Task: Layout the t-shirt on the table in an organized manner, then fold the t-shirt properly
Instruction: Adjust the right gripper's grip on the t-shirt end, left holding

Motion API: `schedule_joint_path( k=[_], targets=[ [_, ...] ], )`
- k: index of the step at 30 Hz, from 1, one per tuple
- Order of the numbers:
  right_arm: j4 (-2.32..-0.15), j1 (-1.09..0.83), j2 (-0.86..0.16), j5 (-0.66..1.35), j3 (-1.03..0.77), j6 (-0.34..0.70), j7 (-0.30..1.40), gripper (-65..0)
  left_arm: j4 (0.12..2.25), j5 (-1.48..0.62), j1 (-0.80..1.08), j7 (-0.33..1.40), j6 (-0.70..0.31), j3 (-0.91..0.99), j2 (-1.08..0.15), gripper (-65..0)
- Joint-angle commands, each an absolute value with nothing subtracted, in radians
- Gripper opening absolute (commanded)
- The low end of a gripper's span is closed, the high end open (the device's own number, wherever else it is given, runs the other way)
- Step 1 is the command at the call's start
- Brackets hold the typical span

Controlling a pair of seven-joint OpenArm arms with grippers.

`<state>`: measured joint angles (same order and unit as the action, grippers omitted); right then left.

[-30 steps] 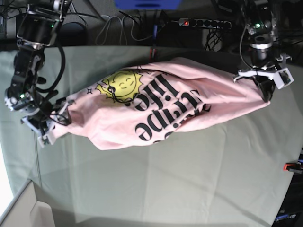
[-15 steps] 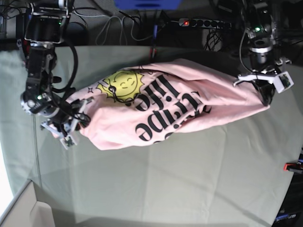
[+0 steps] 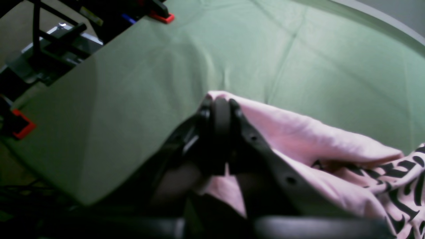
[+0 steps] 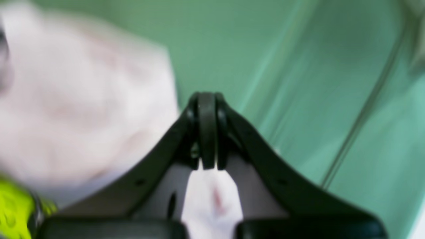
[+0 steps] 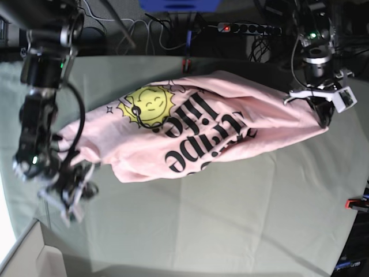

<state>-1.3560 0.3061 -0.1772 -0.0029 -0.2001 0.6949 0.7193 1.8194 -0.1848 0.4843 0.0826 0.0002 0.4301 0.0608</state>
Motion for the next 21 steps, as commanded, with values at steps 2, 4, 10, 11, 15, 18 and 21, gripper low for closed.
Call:
schedule_joint_path(
  k=[2,4,10,11,15,18,21],
  targets=[
    [-1.377,0.364,-0.197,-0.001,-0.206,0.698,0.756,-65.0,1.847,-0.185,0.487,0.05,0.004,0.433,0.054,-64.9],
    [-1.379,0.386,-0.199,-0.001,-0.206,0.698,0.797,-65.0,1.851,-0.185,0.487,0.05,0.004,0.433,0.054,-64.9],
    [-1.382,0.315,-0.236,-0.001,-0.143,0.698,0.837,-46.5,1.854,-0.185,0.486,0.05,0.004,0.433,0.056,-64.9],
    [-1.394,0.289,-0.248,-0.001,-0.128,0.698,0.837,-41.9,1.854,-0.185,0.486,0.05,0.004,0.433,0.056,-64.9],
    [-1.46,0.199,-0.252,0.001,-0.119,0.698,0.837,-27.6,1.85,-0.185,0.464,0.05,0.004,0.433,0.056,-64.9],
    [-1.497,0.148,-0.252,0.001,-0.119,0.698,0.832,-25.1,1.845,-0.185,0.46,0.051,0.004,0.433,0.056,-64.9],
    [-1.494,0.122,-0.252,0.001,-0.12,0.698,0.774,-25.2,1.845,-0.185,0.46,0.051,0.004,0.433,0.056,-64.9]
  ],
)
